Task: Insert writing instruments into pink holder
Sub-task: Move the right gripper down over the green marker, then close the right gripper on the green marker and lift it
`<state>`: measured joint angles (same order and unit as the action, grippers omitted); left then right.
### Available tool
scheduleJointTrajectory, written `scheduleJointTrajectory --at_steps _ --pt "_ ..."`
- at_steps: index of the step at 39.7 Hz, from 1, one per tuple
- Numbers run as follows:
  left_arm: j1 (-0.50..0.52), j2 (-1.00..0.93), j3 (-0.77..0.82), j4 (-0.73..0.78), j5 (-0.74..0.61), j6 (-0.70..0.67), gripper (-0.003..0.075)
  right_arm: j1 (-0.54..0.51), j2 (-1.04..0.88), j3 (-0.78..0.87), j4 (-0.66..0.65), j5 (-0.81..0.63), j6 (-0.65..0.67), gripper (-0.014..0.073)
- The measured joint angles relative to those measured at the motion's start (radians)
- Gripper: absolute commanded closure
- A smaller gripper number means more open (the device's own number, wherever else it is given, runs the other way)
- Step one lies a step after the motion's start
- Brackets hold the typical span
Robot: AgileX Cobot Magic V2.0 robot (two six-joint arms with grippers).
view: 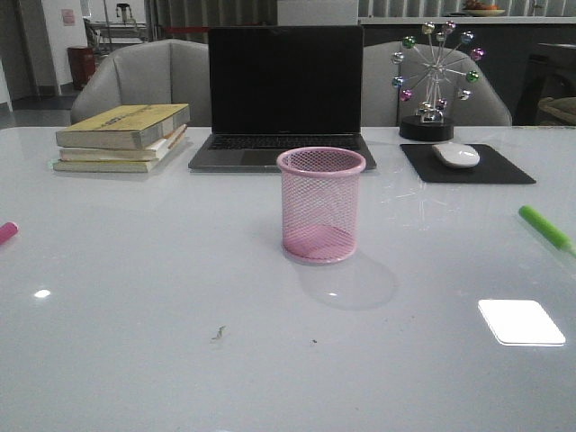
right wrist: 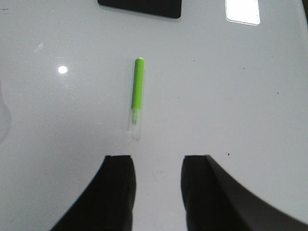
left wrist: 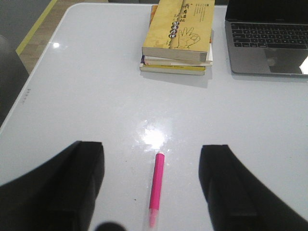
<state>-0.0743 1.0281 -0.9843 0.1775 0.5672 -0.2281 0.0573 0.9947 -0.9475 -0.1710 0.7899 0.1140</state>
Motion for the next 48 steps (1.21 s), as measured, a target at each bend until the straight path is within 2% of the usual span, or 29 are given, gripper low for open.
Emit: scheduleJointTrajectory --at_steps 16,24,35,48 --pt "0.000 0.000 0.000 -0.002 0.014 0.000 0.0230 0.000 0.005 0.000 -0.005 -0.011 0.001 0.0216" --pt "0.000 0.000 0.000 -0.002 0.014 0.000 0.0230 0.000 0.069 -0.051 -0.009 -0.016 0.014 0.0216" --pt "0.000 0.000 0.000 -0.002 0.014 0.000 0.0230 -0.002 0.278 -0.208 -0.009 0.002 0.030 0.0216" --pt "0.000 0.000 0.000 -0.002 0.014 0.000 0.0230 -0.045 0.630 -0.351 0.024 0.022 0.067 0.0216"
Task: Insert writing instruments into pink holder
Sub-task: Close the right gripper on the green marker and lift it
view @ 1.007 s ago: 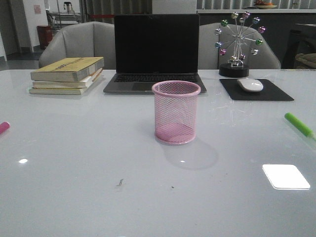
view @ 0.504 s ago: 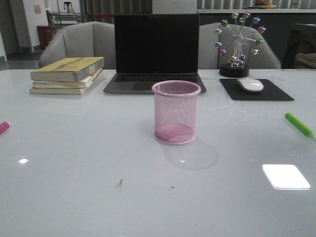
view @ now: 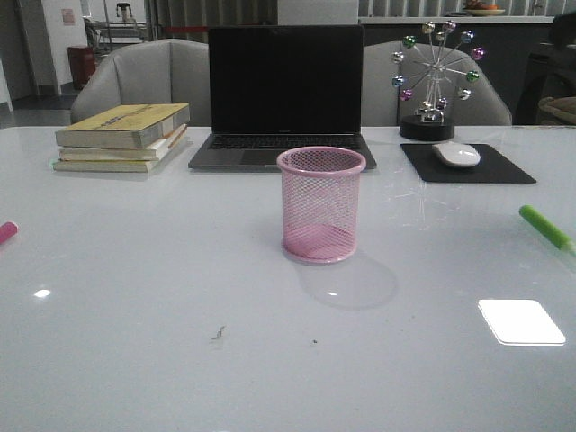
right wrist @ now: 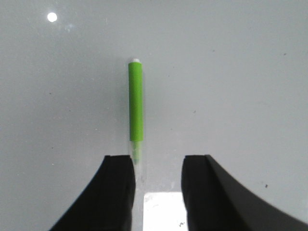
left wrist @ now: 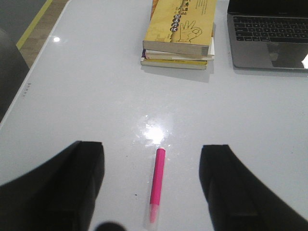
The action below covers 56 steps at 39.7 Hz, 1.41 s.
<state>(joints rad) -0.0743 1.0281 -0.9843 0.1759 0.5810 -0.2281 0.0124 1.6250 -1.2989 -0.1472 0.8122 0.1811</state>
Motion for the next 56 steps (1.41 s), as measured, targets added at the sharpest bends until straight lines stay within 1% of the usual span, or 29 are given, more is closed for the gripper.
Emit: scheduleJointTrajectory --at_steps 6,16,22,33,47,49,51,54,56 --pt "0.000 0.000 0.000 0.000 0.000 0.000 0.0230 0.000 0.136 -0.026 0.025 0.000 0.002 0.0216" --pt "0.000 0.000 0.000 0.000 0.000 0.000 0.0230 0.000 0.274 -0.060 0.038 -0.007 0.003 0.0216" --pt "0.000 0.000 0.000 0.000 0.000 0.000 0.0230 0.000 0.310 -0.073 0.039 -0.011 0.003 0.0216" --pt "0.000 0.000 0.000 0.000 0.002 0.000 0.0230 0.000 0.360 -0.084 0.041 -0.063 0.003 0.0216" --pt "0.000 0.000 0.000 0.000 0.002 0.000 0.0230 0.000 0.417 -0.111 0.039 -0.071 0.003 0.0224" --pt "0.000 0.000 0.000 0.000 0.002 0.000 0.0230 0.000 0.419 -0.114 0.039 -0.074 0.003 0.0244" --pt "0.000 0.000 0.000 0.000 0.002 0.000 0.0230 0.000 0.421 -0.114 0.039 -0.074 0.003 0.0292" --pt "0.000 0.000 0.000 0.000 0.002 0.000 0.0230 0.000 0.422 -0.116 0.039 -0.074 0.003 0.0393" --pt "0.000 0.000 0.000 0.000 0.002 0.000 0.0230 0.000 0.423 -0.117 0.039 -0.070 0.003 0.0487"
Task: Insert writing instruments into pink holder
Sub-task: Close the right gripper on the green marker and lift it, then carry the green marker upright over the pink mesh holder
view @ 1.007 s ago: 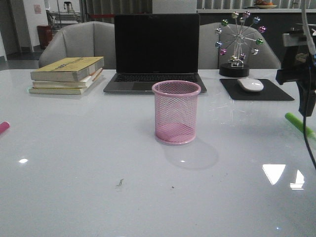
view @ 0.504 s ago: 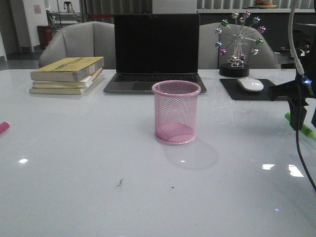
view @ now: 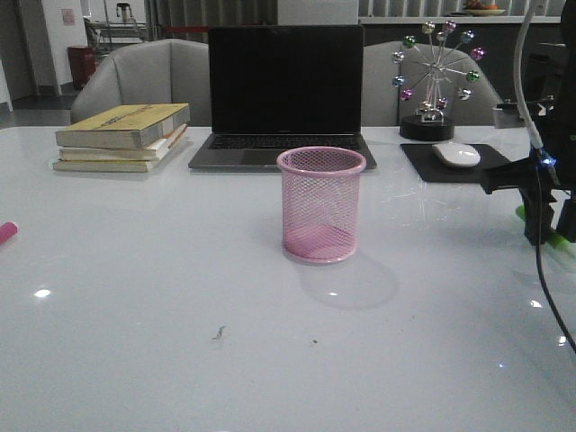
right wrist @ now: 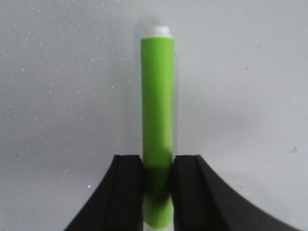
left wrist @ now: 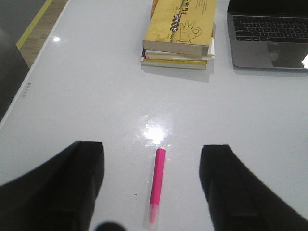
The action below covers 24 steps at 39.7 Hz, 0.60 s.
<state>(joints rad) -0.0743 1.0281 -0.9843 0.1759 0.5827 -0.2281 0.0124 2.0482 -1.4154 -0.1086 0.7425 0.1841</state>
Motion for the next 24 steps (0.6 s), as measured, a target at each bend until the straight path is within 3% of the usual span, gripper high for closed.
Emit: scheduleJointTrajectory --at_steps 2,24 --pt "0.000 0.000 0.000 0.000 0.000 0.000 0.0230 0.000 0.000 0.000 0.000 0.005 0.000 0.0550" --pt "0.000 0.000 0.000 -0.002 0.000 0.000 0.0230 0.000 -0.011 -0.009 0.002 0.047 -0.064 0.0527"
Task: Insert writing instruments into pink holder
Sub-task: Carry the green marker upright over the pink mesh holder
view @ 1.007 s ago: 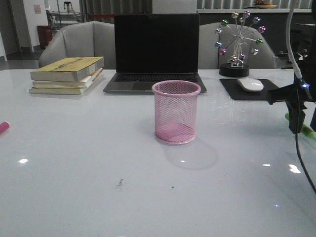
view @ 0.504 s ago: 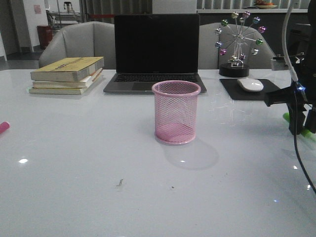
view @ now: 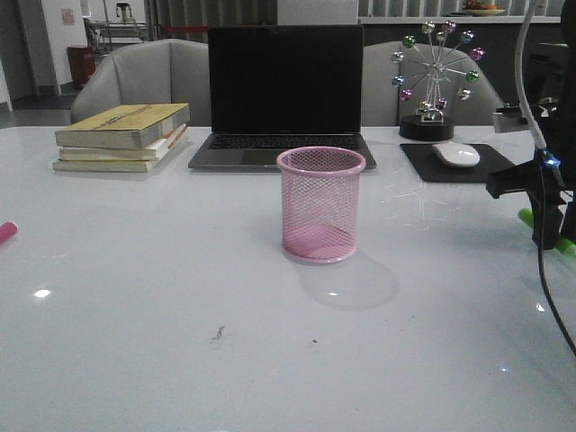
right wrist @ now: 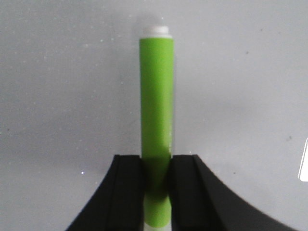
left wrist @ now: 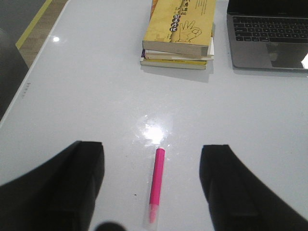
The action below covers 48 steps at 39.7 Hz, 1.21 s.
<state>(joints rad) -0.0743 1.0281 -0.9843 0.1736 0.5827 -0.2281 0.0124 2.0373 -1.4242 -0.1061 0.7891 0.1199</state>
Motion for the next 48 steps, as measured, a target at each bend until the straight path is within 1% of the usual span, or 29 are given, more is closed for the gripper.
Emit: scheduleJointTrajectory --at_steps 5,17,25,34,40,43,48 --pt "0.000 0.000 0.000 0.000 0.000 0.000 0.0230 0.000 -0.047 0.002 0.021 -0.035 -0.013 0.0527" --pt "0.000 0.000 0.000 0.000 0.000 0.000 0.0230 0.036 -0.267 0.002 0.042 -0.198 -0.023 0.0536" --pt "0.000 0.000 0.000 0.000 0.000 0.000 0.0230 0.116 -0.372 0.002 0.042 -0.328 -0.030 0.0536" --pt "0.000 0.000 0.000 0.000 0.000 0.000 0.0230 0.228 -0.397 0.016 0.044 -0.501 -0.032 0.0536" --pt "0.000 0.000 0.000 0.000 0.000 0.000 0.0230 0.300 -0.397 0.095 0.044 -0.674 -0.032 0.0536" --pt "0.000 0.000 0.000 0.000 0.000 0.000 0.0230 0.330 -0.397 0.163 0.044 -0.767 -0.032 0.0536" --pt "0.000 0.000 0.000 0.000 0.000 0.000 0.0230 0.376 -0.392 0.327 0.044 -1.039 -0.032 0.0536"
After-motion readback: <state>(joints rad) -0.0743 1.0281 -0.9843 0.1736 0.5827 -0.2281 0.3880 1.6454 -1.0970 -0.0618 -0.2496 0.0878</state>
